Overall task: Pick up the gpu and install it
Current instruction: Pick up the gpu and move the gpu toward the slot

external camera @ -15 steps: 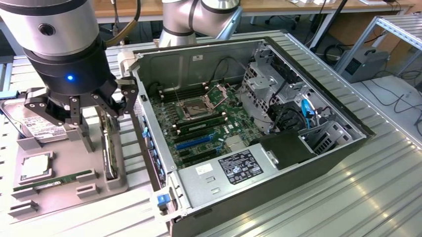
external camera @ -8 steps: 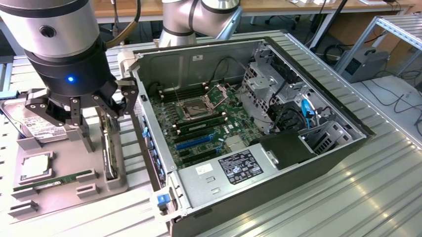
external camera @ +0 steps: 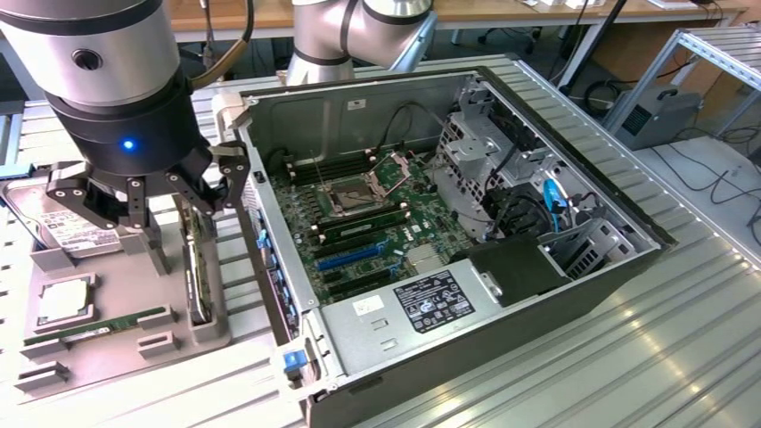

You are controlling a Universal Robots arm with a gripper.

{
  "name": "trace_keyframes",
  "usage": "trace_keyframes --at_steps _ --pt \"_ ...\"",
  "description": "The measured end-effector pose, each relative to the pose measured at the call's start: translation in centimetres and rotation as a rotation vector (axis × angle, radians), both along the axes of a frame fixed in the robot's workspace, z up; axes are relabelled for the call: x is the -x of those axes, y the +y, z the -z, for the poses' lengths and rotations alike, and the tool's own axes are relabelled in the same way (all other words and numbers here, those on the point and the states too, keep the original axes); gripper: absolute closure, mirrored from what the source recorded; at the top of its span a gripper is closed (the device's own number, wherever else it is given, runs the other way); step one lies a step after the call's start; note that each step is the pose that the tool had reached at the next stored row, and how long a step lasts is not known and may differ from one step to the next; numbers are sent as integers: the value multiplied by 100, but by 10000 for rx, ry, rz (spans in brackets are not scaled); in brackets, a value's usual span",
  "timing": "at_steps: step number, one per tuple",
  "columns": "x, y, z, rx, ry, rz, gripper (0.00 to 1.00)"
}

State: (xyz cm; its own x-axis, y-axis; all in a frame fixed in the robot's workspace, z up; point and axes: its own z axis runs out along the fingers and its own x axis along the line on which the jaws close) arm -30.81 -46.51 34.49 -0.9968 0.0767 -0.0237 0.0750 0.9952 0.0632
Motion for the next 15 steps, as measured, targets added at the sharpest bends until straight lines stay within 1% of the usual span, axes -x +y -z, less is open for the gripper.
trace_keyframes --at_steps 15 --pt "0 0 41 0 0 0 46"
